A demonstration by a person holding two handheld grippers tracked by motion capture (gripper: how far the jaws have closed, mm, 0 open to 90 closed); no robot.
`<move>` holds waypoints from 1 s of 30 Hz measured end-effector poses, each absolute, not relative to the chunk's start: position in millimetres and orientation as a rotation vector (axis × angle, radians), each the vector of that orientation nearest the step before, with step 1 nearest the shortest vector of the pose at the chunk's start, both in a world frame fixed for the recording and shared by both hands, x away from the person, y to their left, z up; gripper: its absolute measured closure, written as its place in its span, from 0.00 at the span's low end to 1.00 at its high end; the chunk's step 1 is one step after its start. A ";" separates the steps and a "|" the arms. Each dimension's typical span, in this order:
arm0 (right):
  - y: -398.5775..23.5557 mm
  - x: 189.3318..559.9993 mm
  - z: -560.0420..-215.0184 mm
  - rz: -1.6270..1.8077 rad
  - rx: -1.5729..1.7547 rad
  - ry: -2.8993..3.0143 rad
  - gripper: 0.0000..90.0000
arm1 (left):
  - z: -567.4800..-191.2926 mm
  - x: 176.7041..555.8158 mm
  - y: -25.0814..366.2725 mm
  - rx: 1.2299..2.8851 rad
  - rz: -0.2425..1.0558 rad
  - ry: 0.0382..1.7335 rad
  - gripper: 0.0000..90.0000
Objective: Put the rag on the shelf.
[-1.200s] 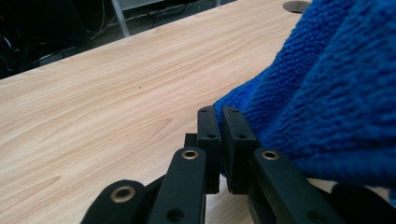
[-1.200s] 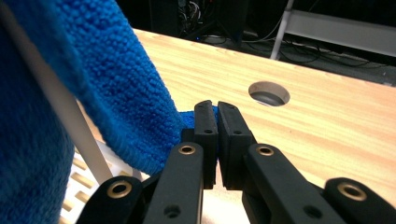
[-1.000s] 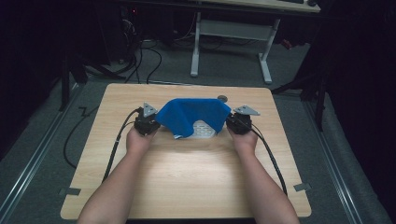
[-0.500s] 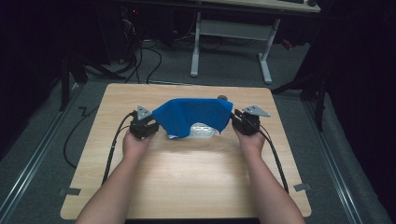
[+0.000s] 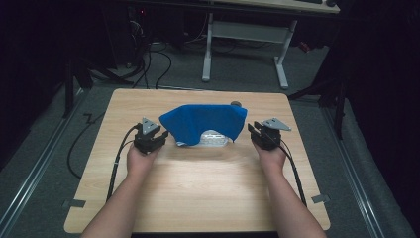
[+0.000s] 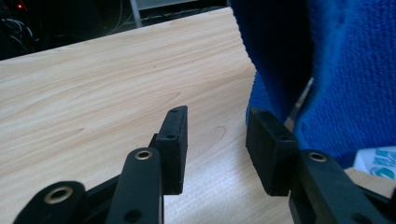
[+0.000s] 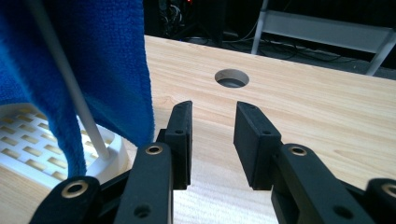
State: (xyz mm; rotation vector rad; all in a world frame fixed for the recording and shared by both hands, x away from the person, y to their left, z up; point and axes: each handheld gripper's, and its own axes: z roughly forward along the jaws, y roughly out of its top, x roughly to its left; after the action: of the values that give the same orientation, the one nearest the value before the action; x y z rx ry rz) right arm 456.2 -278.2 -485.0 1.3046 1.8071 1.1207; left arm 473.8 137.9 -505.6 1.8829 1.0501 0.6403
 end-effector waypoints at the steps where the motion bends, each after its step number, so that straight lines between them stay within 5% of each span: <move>1: -278.5 455.3 -485.1 1.115 1.303 1.814 0.76 | -506.0 471.9 138.1 1.878 0.647 1.053 0.66; 30: -282.3 358.6 -473.5 1.072 1.180 1.838 0.69 | -490.4 381.2 152.4 1.852 0.655 1.071 0.63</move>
State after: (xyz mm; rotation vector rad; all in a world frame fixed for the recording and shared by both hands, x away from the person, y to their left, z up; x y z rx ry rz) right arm 358.6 -282.3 -473.5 1.1803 1.8384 1.0723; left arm 381.2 152.4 -490.4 1.8518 1.0710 0.6553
